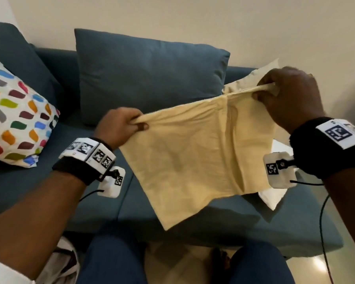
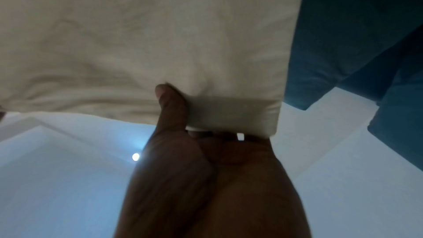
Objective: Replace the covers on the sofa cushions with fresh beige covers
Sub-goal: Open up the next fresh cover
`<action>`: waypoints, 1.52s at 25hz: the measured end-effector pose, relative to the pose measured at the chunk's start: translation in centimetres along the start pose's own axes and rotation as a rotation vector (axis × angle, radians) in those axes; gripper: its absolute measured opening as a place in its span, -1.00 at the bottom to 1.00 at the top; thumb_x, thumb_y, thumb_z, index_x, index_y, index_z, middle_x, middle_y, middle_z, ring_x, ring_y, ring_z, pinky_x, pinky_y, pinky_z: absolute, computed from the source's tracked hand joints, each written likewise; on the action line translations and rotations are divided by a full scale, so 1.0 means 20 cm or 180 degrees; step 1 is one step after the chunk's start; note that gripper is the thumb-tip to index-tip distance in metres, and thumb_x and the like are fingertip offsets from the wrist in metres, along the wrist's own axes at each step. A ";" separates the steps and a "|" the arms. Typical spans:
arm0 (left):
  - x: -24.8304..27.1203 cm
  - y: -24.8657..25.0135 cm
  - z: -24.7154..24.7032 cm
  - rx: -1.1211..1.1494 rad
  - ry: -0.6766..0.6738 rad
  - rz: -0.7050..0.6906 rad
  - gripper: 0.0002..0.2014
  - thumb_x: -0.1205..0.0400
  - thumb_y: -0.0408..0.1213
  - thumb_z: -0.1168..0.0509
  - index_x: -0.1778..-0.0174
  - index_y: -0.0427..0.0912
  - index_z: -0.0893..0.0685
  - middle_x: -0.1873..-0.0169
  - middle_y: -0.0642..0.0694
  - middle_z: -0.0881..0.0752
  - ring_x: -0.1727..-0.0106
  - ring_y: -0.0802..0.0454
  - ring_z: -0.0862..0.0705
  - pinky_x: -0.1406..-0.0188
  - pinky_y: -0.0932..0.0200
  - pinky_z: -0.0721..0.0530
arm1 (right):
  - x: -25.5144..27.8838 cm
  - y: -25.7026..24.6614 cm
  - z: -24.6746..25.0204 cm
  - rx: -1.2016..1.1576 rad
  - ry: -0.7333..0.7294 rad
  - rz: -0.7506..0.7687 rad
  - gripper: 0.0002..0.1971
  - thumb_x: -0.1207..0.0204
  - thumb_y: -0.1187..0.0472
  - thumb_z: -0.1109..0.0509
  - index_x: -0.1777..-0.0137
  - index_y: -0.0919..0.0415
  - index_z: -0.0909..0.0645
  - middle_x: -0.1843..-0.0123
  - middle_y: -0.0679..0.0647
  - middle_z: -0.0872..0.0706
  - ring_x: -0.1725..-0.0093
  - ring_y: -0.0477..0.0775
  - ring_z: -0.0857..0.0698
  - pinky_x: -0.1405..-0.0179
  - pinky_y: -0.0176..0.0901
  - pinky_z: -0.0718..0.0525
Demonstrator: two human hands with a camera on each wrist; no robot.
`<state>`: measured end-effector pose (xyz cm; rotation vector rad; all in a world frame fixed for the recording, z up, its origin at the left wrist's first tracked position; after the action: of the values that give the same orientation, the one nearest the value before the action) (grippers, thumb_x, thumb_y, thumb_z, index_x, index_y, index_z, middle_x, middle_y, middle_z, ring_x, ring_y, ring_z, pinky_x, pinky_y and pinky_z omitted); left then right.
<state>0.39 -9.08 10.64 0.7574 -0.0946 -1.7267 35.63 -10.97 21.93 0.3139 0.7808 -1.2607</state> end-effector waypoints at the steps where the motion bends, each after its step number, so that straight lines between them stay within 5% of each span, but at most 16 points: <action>1: 0.00 -0.03 0.10 0.0040 0.0228 -0.0010 -0.83 -0.50 -0.05 -0.52 0.12 -0.06 -0.79 0.33 -0.03 -0.73 0.21 -0.11 -0.72 0.21 0.02 -0.62 | 0.01 0.01 0.03 -0.0047 0.0047 -0.0029 -0.82 -0.45 0.12 -0.55 -0.01 0.12 -0.75 -0.05 0.19 -0.78 -0.05 0.30 -0.68 -0.02 -0.05 -0.49; 5: 0.07 -0.13 0.43 0.0128 0.0744 -0.0060 -0.91 -0.57 -0.19 -0.49 0.04 -0.05 -0.79 0.22 -0.09 -0.78 0.21 0.08 -0.70 0.16 0.15 -0.63 | 0.10 0.06 0.15 -0.0507 0.0270 -0.0221 -0.85 -0.46 0.13 -0.54 -0.01 0.10 -0.74 0.01 0.14 -0.80 0.17 0.16 -0.69 0.04 -0.15 -0.53; 8: 0.15 -0.17 0.56 0.0547 0.0824 -0.0159 -0.87 -0.62 -0.31 -0.45 -0.07 -0.18 -0.77 0.23 -0.08 -0.75 0.27 0.33 -0.69 0.20 0.42 -0.62 | 0.18 0.14 0.08 -0.1490 0.0106 -0.0648 -0.91 -0.47 0.06 -0.49 0.10 -0.03 -0.63 0.22 0.26 -0.73 0.52 0.28 -0.69 0.54 -0.05 -0.61; 11: 0.19 -0.25 0.59 0.1018 0.0745 0.0129 -0.94 -0.68 -0.28 -0.38 0.01 -0.01 -0.70 0.36 0.02 -0.71 0.49 0.24 -0.65 0.56 0.40 -0.57 | 0.23 0.19 -0.06 -0.2023 -0.0205 -0.1008 -0.82 -0.58 0.16 -0.48 -0.05 0.20 -0.57 0.28 0.43 -0.66 0.64 0.28 -0.64 0.75 -0.07 -0.52; 13: 0.19 -0.31 0.58 0.1290 0.0721 0.0345 -0.90 -0.72 -0.25 -0.32 0.07 0.06 -0.62 0.38 0.01 -0.74 0.52 0.14 -0.69 0.65 0.33 -0.58 | 0.23 0.17 -0.14 -0.2167 -0.0300 -0.1061 -0.80 -0.59 0.18 -0.48 -0.07 0.24 -0.55 0.29 0.44 -0.66 0.65 0.24 -0.64 0.75 -0.01 -0.55; 18: 0.03 -0.44 0.47 0.2026 0.0854 0.0645 -0.92 -0.76 -0.29 -0.26 0.03 -0.04 -0.57 0.07 -0.14 -0.76 0.14 0.00 -0.86 0.18 0.18 -0.83 | 0.13 0.15 -0.37 -0.2634 -0.0304 -0.1236 -0.79 -0.60 0.23 -0.48 -0.11 0.25 -0.53 0.30 0.39 -0.67 0.55 0.22 -0.75 0.60 0.00 -0.74; 24: -0.38 -0.97 -0.05 0.2442 0.0827 0.1298 -0.85 -0.71 -0.47 -0.29 0.13 -0.15 -0.59 0.11 -0.16 -0.69 0.03 -0.11 -0.78 0.02 0.13 -0.82 | -0.05 0.29 -1.17 -0.3184 -0.0966 -0.2225 -0.88 -0.68 0.39 -0.32 -0.14 0.26 -0.47 -0.02 0.35 -0.70 0.22 0.26 -0.87 0.25 0.06 -0.86; 26: -0.46 -1.13 -0.27 0.2150 0.0693 0.1549 -0.91 -0.70 -0.47 -0.31 -0.03 -0.21 -0.63 0.00 -0.22 -0.70 -0.01 -0.07 -0.75 0.02 0.14 -0.79 | -0.07 0.32 -1.39 -0.3210 -0.0979 -0.2392 -0.83 -0.66 0.38 -0.30 -0.20 0.26 -0.47 -0.10 0.31 -0.67 0.07 0.27 -0.86 0.12 0.13 -0.86; 28: -0.46 -1.27 -0.49 0.1307 0.0506 0.1737 -0.61 -0.67 -0.41 -0.35 -0.44 -0.27 -0.56 -0.32 -0.30 -0.66 -0.23 -0.08 -0.71 -0.22 0.06 -0.69 | -0.02 0.37 -1.57 -0.3166 -0.0902 -0.2496 -0.69 -0.57 0.27 -0.42 -0.28 0.27 -0.52 -0.21 0.31 -0.69 -0.10 0.31 -0.80 -0.04 0.23 -0.81; 30: -0.32 -1.41 -0.74 0.0983 0.0029 0.1975 -0.39 -0.65 -0.41 -0.39 -0.62 -0.34 -0.36 -0.51 -0.35 -0.51 -0.50 -0.17 -0.54 -0.42 0.05 -0.53 | 0.18 0.39 -1.69 -0.3115 -0.1016 -0.2707 -0.69 -0.58 0.23 -0.46 -0.29 0.22 -0.58 -0.24 0.26 -0.71 -0.09 0.20 -0.75 -0.09 0.23 -0.78; 34: 0.16 -1.60 -1.02 -0.0279 -0.1391 0.2223 -0.50 -0.46 0.03 -0.52 -0.24 -0.11 -0.62 -0.19 -0.25 -0.74 -0.17 -0.26 -0.71 -0.19 -0.13 -0.66 | 0.74 0.43 -1.75 -0.2052 -0.1694 -0.2699 -0.84 -0.44 0.00 -0.47 0.18 0.07 -0.76 0.21 0.22 -0.82 0.23 0.27 -0.78 0.12 0.36 -0.79; 38: 0.52 -1.61 -0.93 -0.0420 -0.1265 0.2777 -0.55 -0.53 0.02 -0.50 -0.22 -0.12 -0.57 -0.08 -0.03 -0.67 -0.15 -0.20 -0.69 -0.21 -0.07 -0.63 | 1.17 0.44 -1.77 -0.1492 -0.2495 -0.3004 -0.72 -0.47 -0.02 -0.58 0.23 0.19 -0.68 0.36 0.20 -0.79 0.41 0.25 -0.79 0.43 0.16 -0.82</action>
<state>-18.00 -2.59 -22.64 0.1941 -0.5011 -1.0018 33.59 -3.67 -20.65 -0.9962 0.4938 -1.8168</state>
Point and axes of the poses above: each hand's wrist, its own x-axis away from the middle knuckle, its own z-axis out of the back of the hand, y = z × x, the point moved 9 cm from there along -x, towards the middle knuckle
